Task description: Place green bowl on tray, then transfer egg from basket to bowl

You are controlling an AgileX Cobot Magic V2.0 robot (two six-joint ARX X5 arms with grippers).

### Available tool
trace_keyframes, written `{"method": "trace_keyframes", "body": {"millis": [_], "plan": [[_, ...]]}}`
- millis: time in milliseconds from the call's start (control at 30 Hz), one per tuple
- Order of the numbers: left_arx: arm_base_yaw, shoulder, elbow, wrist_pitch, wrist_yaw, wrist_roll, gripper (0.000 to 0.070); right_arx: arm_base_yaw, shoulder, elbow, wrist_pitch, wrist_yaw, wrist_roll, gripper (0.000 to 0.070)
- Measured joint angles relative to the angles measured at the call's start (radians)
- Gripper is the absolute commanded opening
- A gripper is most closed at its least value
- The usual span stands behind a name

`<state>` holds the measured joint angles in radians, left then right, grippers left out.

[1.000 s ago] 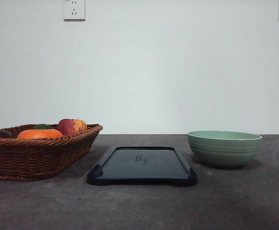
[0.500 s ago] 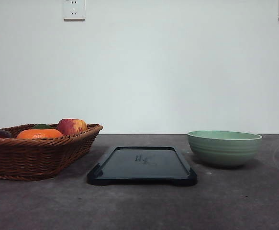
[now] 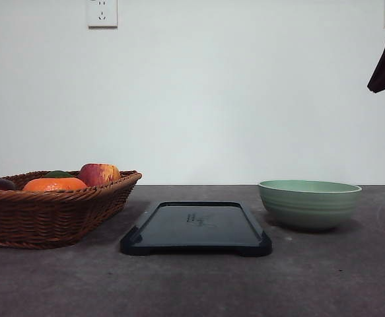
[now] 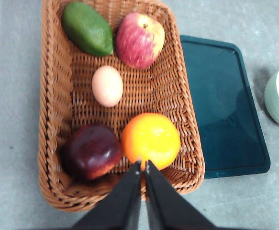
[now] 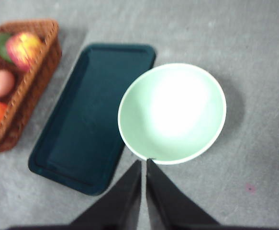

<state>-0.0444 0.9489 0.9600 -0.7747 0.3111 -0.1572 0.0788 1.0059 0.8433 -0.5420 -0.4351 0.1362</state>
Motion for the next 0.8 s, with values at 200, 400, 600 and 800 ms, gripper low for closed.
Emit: {"method": "trace_keyframes", "body": {"millis": [200, 400, 600, 800], "plan": [[0.000, 0.000, 0.002, 0.001, 0.000, 0.008, 0.0351, 0.000, 0.000, 0.002, -0.040, 0.028, -0.001, 0.0267], [0.000, 0.000, 0.002, 0.001, 0.000, 0.008, 0.0351, 0.000, 0.003, 0.006, -0.064, 0.082, 0.003, 0.0301], [0.000, 0.000, 0.002, 0.001, 0.000, 0.008, 0.0350, 0.000, 0.096, 0.092, -0.150, 0.111, 0.005, 0.0302], [0.000, 0.000, 0.002, 0.001, 0.000, 0.008, 0.0351, 0.000, 0.254, 0.216, -0.200, 0.128, 0.000, 0.0302]]}}
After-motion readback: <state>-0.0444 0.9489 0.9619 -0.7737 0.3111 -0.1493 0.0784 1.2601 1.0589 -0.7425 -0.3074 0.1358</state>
